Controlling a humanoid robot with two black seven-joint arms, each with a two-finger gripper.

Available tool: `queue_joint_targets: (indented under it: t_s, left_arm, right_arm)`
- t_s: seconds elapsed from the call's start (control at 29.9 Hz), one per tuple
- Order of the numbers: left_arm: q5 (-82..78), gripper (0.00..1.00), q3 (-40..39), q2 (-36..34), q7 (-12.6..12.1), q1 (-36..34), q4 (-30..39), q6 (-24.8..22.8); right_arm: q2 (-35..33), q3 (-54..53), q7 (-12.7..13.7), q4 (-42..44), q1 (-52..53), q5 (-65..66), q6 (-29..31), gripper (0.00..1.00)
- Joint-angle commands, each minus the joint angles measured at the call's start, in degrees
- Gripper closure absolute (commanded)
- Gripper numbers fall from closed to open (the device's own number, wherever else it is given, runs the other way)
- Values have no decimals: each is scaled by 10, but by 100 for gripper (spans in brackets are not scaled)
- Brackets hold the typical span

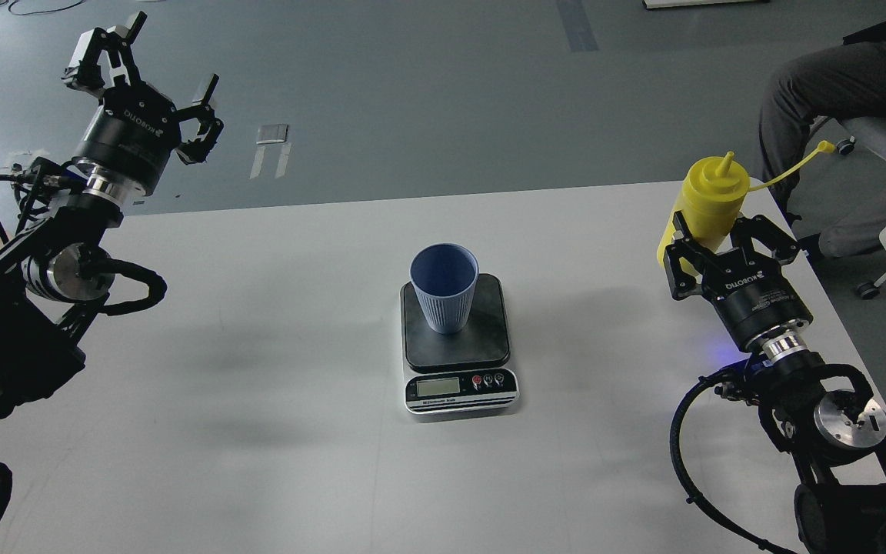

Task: Pour seasoning into cup on scale with both arms
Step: 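Lower the yellow bottle onto the table with the right gripper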

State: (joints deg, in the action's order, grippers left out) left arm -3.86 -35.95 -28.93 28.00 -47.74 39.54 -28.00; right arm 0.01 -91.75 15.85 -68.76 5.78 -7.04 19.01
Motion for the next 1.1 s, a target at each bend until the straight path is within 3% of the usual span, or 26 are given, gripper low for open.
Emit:
queue_joint_targets:
  t_s: [0.0,0.74,1.07]
  left_arm:
    - [0,2,1,-2,0,-1,0,0]
    - [0,2,2,-3,0,-1,0,0]
    - [0,2,2,-4,0,-1,0,0]
  right_arm:
    - [0,-1,5,-1,-12,0,27,100]
    - [0,5,10,38,-51,-34,46,99]
    - [0,5,10,51,-51,-34,49,88]
